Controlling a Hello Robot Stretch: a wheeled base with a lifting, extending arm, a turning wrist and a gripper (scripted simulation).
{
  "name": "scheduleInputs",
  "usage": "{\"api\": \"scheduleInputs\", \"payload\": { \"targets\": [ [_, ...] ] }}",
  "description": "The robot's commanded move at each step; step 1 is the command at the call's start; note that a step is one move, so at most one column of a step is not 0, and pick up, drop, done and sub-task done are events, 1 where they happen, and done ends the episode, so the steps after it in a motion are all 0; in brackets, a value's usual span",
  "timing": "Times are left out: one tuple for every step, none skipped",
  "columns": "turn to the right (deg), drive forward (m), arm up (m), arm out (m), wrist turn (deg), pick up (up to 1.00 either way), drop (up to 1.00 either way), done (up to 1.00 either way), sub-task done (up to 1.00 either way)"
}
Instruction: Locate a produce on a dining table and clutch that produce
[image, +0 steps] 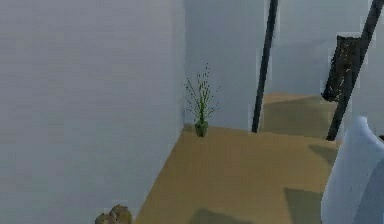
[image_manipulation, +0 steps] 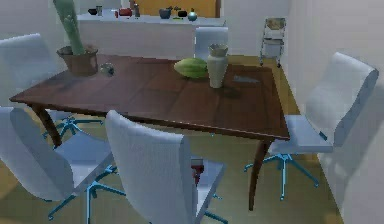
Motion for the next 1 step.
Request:
{"api": "scheduleInputs", "payload": {
  "targets": [
    [12.0, 0.00, 0.00, 0.00, 0.0, 0.00, 0.00, 0.00, 0.00]
  ]
}}
